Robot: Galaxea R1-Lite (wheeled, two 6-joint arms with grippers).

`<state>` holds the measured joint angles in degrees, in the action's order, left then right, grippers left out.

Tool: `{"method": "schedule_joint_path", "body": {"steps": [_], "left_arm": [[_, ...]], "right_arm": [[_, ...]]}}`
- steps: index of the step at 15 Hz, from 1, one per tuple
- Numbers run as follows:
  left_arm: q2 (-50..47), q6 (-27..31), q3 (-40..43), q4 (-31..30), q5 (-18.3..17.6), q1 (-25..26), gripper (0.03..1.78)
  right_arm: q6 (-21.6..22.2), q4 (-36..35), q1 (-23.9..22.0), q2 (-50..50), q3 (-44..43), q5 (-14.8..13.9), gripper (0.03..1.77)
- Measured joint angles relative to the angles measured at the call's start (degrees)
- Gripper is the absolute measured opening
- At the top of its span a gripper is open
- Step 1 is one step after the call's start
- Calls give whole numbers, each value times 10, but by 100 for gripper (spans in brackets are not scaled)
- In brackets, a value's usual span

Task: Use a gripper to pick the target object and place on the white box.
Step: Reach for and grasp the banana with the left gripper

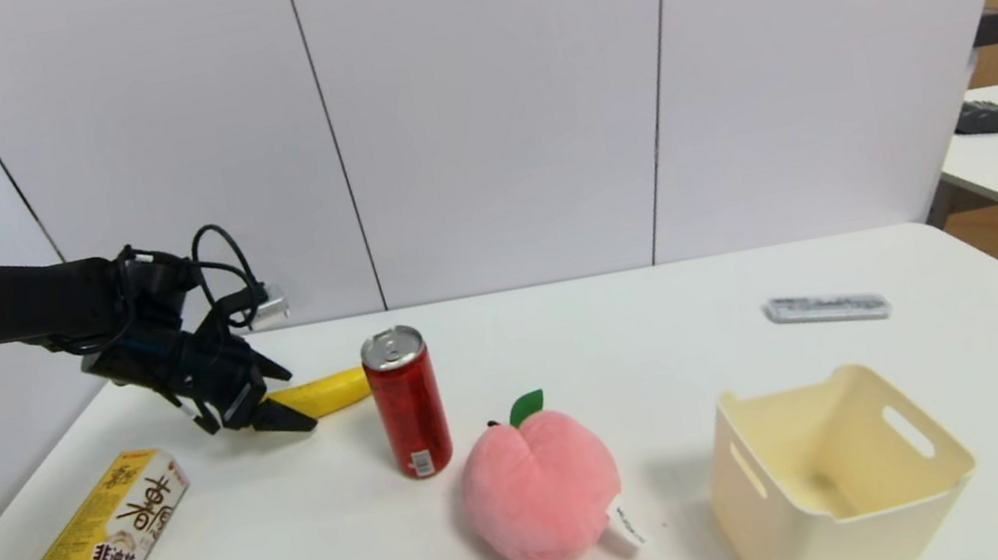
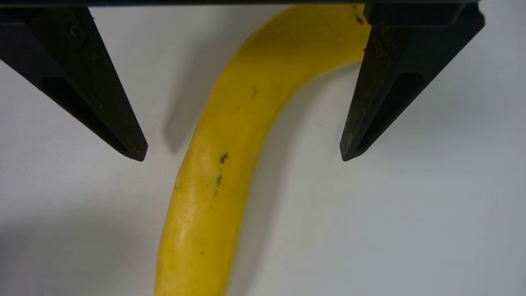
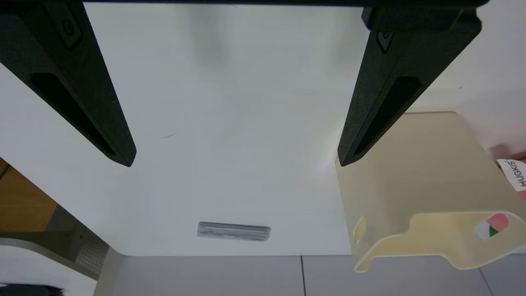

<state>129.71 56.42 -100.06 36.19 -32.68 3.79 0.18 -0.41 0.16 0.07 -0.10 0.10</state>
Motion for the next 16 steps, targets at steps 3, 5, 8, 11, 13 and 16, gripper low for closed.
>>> {"method": "schedule_joint_path", "body": {"steps": [3, 5, 8, 11, 13, 16], "left_arm": [[2, -1, -3, 21, 0, -1, 169], [4, -1, -10, 36, -1, 0, 169], [9, -1, -22, 49, -1, -1, 169], [14, -1, -24, 49, -1, -1, 169], [17, -1, -24, 48, -1, -1, 169], [19, 0, -24, 46, 0, -3, 169]], "right_arm": [[0, 0, 0, 0, 0, 0, 170], [0, 0, 0, 0, 0, 0, 170], [0, 0, 0, 0, 0, 0, 170], [0, 0, 0, 0, 0, 0, 170], [0, 0, 0, 0, 0, 0, 170], [0, 0, 0, 0, 0, 0, 170]]}}
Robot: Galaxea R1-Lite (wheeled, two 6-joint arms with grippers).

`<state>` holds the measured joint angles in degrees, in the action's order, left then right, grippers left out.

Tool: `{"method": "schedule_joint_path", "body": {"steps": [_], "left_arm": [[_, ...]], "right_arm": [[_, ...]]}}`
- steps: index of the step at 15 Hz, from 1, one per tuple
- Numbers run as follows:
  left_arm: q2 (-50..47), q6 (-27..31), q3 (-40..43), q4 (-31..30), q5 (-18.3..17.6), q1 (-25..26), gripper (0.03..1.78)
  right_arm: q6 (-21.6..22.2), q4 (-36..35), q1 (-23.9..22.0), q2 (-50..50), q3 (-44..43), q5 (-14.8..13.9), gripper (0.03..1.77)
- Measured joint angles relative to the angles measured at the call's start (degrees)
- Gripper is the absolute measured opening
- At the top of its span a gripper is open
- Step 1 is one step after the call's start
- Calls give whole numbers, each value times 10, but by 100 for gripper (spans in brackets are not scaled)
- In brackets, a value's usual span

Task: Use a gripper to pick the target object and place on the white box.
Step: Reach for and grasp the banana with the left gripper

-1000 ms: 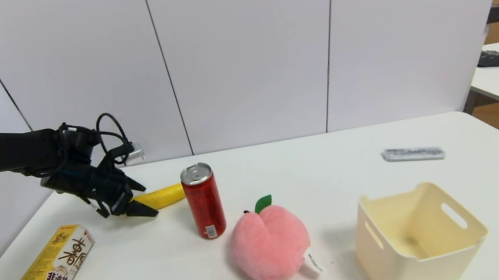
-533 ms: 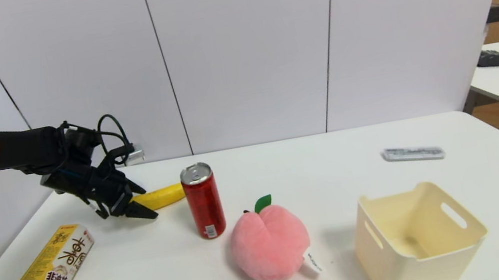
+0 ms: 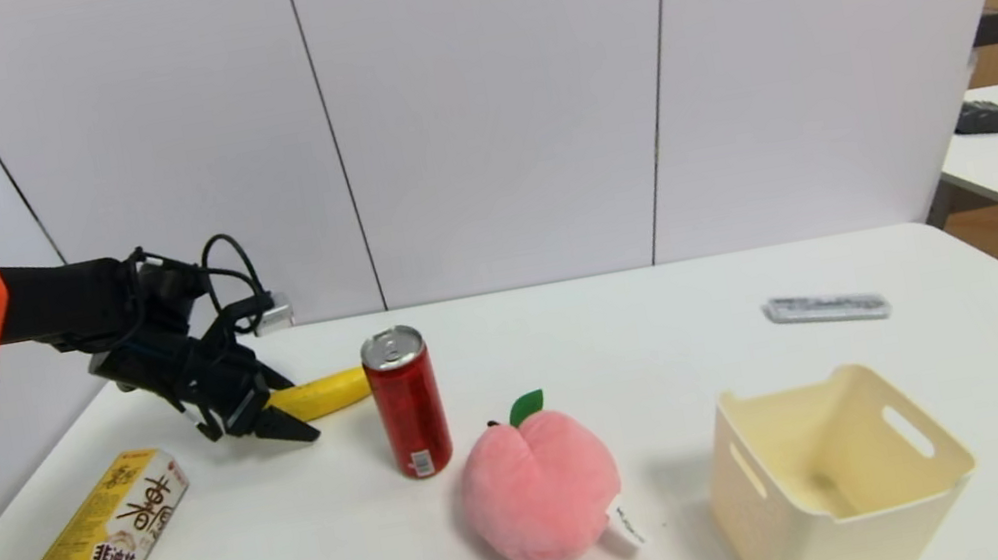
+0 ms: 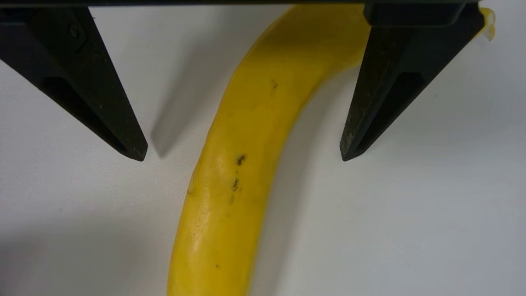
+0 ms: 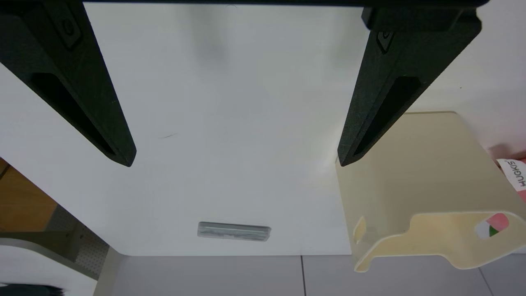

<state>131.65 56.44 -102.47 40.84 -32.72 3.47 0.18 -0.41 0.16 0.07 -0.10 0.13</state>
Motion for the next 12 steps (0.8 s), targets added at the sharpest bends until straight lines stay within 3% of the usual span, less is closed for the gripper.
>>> {"method": "schedule_joint_path", "body": {"steps": [2, 6, 9, 10, 12], "left_arm": [[0, 0, 0, 0, 0, -1, 169], [1, 0, 1, 1, 0, -2, 110], [2, 0, 2, 1, 0, -4, 78], [2, 0, 2, 2, 0, -4, 54], [2, 0, 2, 2, 0, -6, 50]], "right_arm": [[0, 0, 0, 0, 0, 0, 170], [0, 0, 0, 0, 0, 0, 170], [0, 0, 0, 0, 0, 0, 170], [0, 0, 0, 0, 0, 0, 170], [0, 0, 0, 0, 0, 0, 170]]}}
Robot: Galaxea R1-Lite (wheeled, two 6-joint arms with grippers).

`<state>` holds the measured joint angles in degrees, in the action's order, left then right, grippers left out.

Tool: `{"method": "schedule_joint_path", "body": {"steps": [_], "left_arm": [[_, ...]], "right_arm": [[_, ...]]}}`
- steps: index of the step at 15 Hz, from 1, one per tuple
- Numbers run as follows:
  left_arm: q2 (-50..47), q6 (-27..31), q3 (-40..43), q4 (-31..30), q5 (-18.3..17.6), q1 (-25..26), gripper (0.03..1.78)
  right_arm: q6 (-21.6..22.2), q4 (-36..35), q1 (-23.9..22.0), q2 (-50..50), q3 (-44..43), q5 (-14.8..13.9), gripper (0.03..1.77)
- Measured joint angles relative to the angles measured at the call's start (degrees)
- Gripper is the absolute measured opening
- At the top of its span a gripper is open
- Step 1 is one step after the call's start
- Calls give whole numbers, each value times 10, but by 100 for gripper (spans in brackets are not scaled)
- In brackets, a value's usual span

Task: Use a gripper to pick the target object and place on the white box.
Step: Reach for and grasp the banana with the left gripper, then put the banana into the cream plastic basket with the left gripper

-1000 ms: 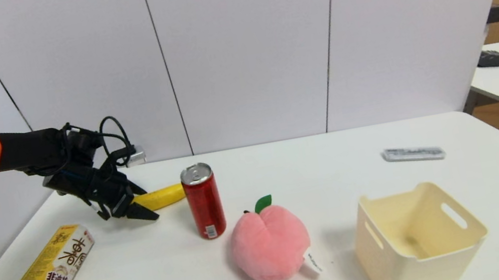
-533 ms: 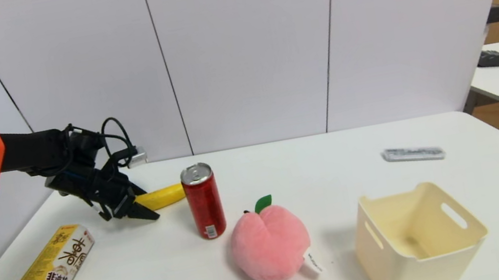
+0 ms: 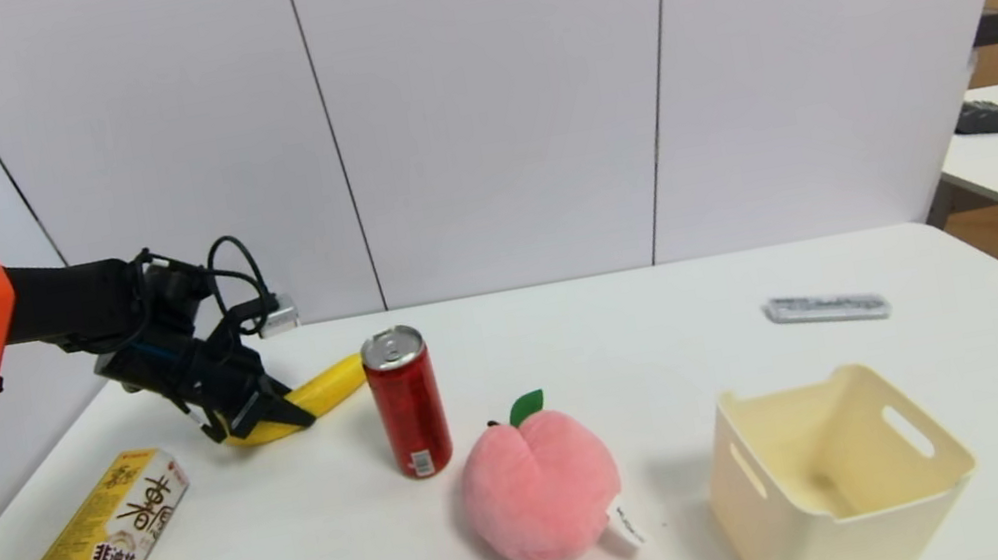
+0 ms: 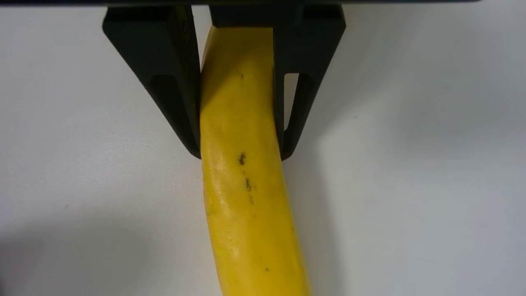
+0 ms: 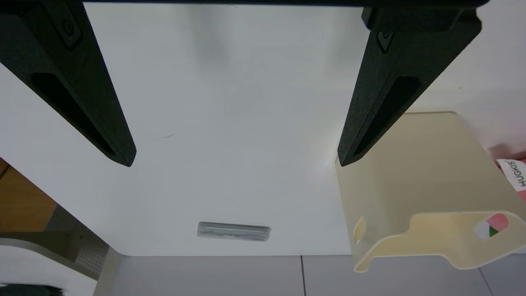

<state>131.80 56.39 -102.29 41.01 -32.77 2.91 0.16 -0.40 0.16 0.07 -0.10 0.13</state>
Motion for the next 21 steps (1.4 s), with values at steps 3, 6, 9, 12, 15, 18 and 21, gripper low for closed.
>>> {"method": "schedule_joint_path", "body": {"steps": [3, 6, 9, 12, 15, 18, 21], "left_arm": [[-4, 0, 0, 0, 0, -1, 50], [-25, 2, 0, 1, 1, -1, 50], [-73, 1, 0, 2, 10, -2, 50], [-139, 0, 0, 8, 19, -21, 50], [-206, 0, -4, 32, 26, -59, 50], [-259, -3, -10, 39, 31, -99, 50], [-285, -17, -12, 37, 30, -155, 50]], "right_arm": [[0, 0, 0, 0, 0, 0, 170], [0, 0, 0, 0, 0, 0, 170], [0, 0, 0, 0, 0, 0, 170], [0, 0, 0, 0, 0, 0, 170], [0, 0, 0, 0, 0, 0, 170], [0, 0, 0, 0, 0, 0, 170], [0, 0, 0, 0, 0, 0, 170]]}}
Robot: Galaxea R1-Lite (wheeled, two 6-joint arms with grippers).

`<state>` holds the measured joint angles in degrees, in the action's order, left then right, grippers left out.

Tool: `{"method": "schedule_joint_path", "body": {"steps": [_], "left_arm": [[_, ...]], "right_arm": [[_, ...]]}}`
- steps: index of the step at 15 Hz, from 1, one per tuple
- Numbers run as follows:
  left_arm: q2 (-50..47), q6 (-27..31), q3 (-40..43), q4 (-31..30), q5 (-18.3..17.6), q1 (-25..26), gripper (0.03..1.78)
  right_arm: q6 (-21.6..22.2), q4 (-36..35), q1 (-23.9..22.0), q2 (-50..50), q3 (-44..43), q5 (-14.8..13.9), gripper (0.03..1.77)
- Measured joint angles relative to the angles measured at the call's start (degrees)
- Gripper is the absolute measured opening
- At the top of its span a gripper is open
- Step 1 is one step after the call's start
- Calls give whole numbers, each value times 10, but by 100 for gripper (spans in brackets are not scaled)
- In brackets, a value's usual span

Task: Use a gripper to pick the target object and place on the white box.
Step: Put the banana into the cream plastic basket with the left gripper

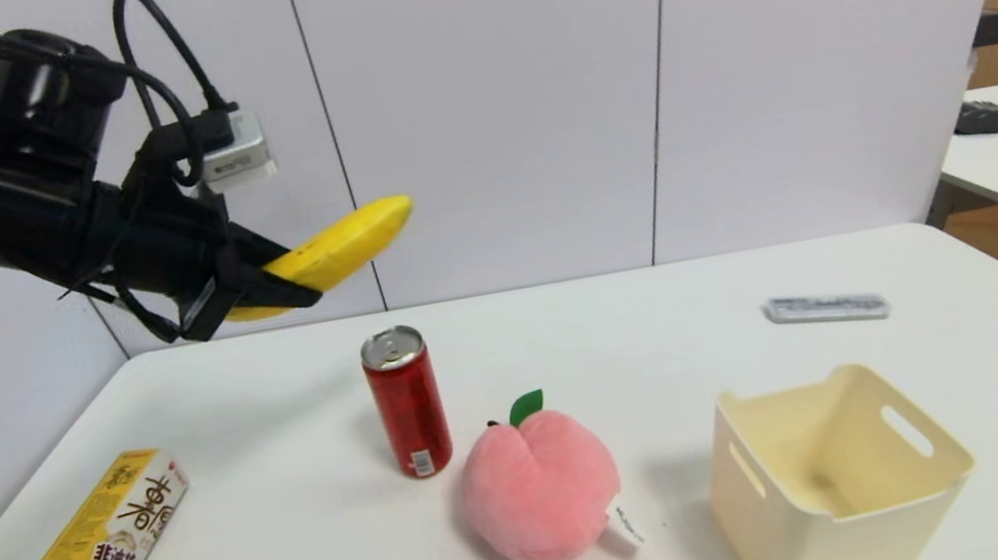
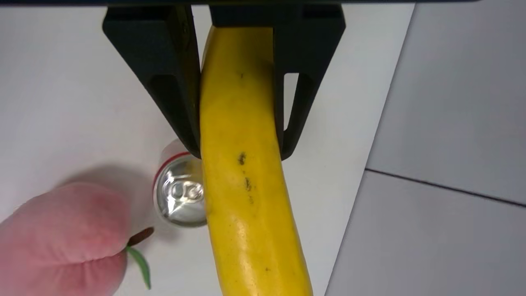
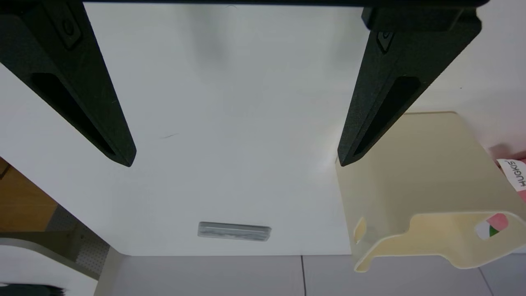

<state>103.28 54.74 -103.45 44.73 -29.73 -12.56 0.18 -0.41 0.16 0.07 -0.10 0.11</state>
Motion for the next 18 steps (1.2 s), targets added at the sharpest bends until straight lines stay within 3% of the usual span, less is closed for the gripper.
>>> {"method": "schedule_joint_path", "body": {"steps": [7, 12, 18], "left_arm": [[19, -80, -79, -13, 25, -204, 50], [66, -175, -96, -149, 29, -331, 50], [135, -276, -97, -315, 35, -430, 50]], "right_arm": [[0, 0, 0, 0, 0, 0, 170], [0, 0, 0, 0, 0, 0, 170], [0, 0, 0, 0, 0, 0, 170]]}}
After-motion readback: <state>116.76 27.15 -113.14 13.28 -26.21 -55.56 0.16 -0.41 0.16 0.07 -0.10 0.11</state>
